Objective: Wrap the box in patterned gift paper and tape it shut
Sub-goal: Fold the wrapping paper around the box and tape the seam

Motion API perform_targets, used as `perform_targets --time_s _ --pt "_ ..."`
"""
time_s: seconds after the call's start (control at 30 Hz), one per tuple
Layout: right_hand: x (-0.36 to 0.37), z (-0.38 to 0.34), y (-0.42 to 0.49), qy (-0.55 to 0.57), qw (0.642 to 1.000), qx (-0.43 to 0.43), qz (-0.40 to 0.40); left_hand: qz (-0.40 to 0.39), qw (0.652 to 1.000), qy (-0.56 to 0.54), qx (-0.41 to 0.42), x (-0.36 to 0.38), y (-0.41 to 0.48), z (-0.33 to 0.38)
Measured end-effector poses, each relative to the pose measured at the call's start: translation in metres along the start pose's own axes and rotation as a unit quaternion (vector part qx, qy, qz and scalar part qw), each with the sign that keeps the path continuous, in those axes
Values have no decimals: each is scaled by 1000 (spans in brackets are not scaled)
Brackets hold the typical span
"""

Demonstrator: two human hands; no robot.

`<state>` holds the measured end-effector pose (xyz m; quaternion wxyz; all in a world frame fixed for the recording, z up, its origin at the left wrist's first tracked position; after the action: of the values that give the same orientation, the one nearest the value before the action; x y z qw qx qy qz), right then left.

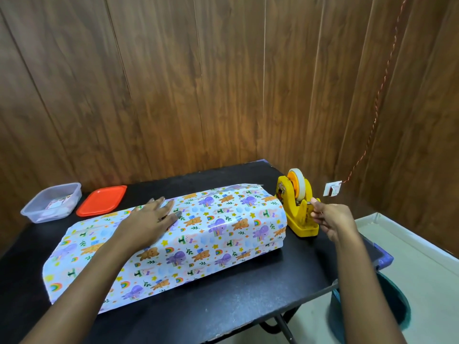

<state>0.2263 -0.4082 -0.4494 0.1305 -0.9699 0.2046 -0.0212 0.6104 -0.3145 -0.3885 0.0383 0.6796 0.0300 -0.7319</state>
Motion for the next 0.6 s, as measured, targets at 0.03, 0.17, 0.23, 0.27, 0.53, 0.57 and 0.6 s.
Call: perform_targets --time_s 0.03,0.17,0.23,0.27,0.53,0.57,0.6 --pt "0 2 -1 15 1000 -7 7 0 1000 -1 0 0 0 0" --pt "5 12 -10 108 994 -10 26 6 1000 -5 1 1 0 0" --pt "9 18 -14 161 987 5 27 10 1000 -10 1 0 0 1" --pt "12 20 -16 183 983 9 26 11 1000 -13 0 0 0 1" --pt "22 27 -22 296 954 35 24 16 1000 -20 -3 0 -1 1" --pt "23 28 -22 307 951 37 27 17 1000 -22 -2 0 -1 1" --pt "24 29 -22 317 947 39 31 18 1000 -23 -2 0 -1 1"
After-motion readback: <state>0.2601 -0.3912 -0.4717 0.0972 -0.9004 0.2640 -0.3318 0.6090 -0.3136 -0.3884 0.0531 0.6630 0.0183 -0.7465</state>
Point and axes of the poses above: each hand's wrist, its own y-axis towards the middle knuckle, its own x-axis out of the palm, z = x × y, the point moved 5 cm from there along y, towards the middle knuckle, and after that the axes turned 3 degrees about z, right-handed, at the moved point
